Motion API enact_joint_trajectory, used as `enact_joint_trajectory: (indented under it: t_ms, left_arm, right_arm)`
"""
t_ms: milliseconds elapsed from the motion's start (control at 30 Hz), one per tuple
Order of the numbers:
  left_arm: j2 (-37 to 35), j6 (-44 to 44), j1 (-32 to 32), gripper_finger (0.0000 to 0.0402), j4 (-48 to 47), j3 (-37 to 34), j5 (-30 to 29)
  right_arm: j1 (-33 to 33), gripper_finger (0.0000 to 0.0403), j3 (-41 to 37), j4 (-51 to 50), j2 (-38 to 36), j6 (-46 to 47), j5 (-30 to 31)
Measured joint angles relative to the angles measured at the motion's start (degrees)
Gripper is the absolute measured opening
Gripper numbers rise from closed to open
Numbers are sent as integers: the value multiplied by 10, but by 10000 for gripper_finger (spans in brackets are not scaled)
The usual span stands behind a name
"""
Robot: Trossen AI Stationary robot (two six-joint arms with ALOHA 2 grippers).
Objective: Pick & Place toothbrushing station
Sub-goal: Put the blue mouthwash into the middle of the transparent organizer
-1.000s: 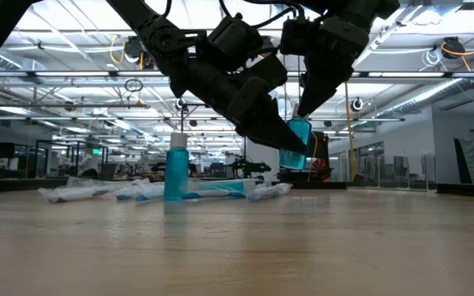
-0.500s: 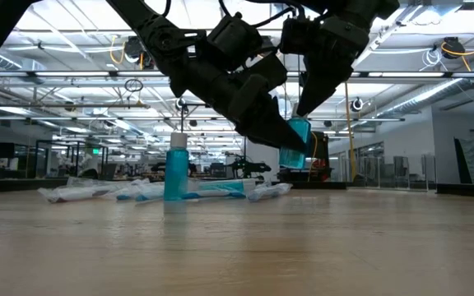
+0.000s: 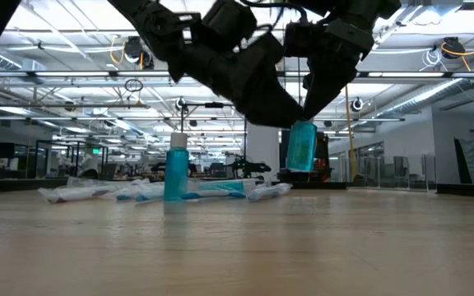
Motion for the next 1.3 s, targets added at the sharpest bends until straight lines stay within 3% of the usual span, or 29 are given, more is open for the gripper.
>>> enact_joint_trajectory:
  t_ms: [300,567,867,1167,1300]
  left_arm:
    - [-120,7,16,330,-126,-3,4]
    - [-191,26,34,330,-54,-89,30]
    - [-217,5,81,319,-16,-136,29]
    - [-216,7,88,325,-14,-136,29]
    - [-216,9,88,328,-14,-136,28]
  right_arm:
    - [-11,93,0,-46,-39,10,12]
    - [-68,93,0,-126,-131,20,89]
    - [-219,93,0,-183,-210,27,153]
    - [-420,93,0,-184,-212,6,147]
    - [-497,93,0,-185,-204,4,103]
